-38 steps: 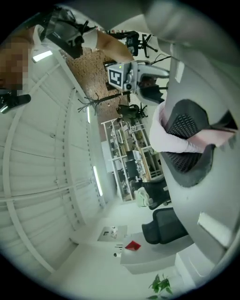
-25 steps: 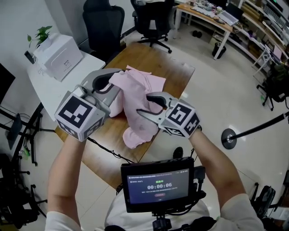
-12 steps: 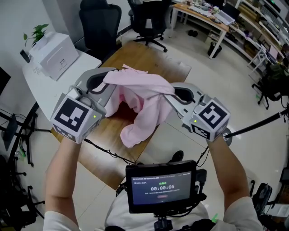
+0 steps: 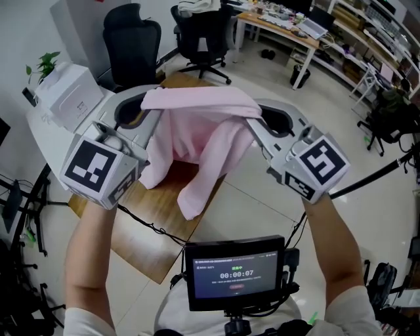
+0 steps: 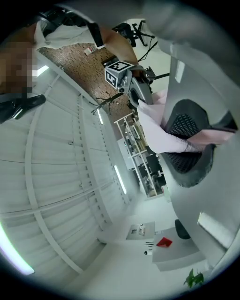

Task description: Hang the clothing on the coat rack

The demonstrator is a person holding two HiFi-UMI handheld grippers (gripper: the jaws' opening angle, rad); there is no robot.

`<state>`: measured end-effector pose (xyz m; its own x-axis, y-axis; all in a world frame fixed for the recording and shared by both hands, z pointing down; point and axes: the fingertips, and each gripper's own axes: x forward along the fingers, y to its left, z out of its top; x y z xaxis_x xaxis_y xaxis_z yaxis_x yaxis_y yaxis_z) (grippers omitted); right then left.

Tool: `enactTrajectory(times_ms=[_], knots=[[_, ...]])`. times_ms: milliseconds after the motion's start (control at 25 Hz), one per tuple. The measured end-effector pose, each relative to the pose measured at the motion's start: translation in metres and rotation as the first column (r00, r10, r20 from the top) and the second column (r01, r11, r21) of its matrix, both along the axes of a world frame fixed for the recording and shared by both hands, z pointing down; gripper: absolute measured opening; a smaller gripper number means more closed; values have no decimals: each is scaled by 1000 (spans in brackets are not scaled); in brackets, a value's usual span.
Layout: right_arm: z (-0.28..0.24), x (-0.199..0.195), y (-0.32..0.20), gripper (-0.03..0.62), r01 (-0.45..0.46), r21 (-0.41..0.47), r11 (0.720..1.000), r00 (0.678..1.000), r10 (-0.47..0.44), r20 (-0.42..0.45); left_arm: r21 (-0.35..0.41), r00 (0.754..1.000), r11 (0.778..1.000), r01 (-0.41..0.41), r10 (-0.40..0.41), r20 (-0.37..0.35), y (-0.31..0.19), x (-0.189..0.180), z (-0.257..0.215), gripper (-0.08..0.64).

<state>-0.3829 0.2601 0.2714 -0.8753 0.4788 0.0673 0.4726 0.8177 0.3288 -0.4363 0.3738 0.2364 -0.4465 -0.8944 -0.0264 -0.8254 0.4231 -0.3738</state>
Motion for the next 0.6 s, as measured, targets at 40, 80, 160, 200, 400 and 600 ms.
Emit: enactTrajectory(times_ms=[40,80,160,200,400,600], knots=[[-8,2,-7,32,-5,0,1000,1000,5,15,21,1000,1000,-3,2,7,-7,0,-9,20],[-16,4,-14,32,-12,-1,1000,999,12,30,38,1000,999,-6,6,11,-14,1,-17,20],[-33,7,-28,29,-26,-2,1000,998,26,62,65,1000,998,-18,16,21,-29,4,-34,20],[-41,8,-33,29,-33,-2,999,996,33,78,79,999,997,-26,24,27,-35,5,-42,20],[-75,19,-62,29,-74,-6,997,987,74,144,144,997,987,-75,69,46,-65,14,-73,20],[-92,43,-111,29,-135,-18,991,974,136,180,170,989,974,-146,142,41,-116,35,-84,20]])
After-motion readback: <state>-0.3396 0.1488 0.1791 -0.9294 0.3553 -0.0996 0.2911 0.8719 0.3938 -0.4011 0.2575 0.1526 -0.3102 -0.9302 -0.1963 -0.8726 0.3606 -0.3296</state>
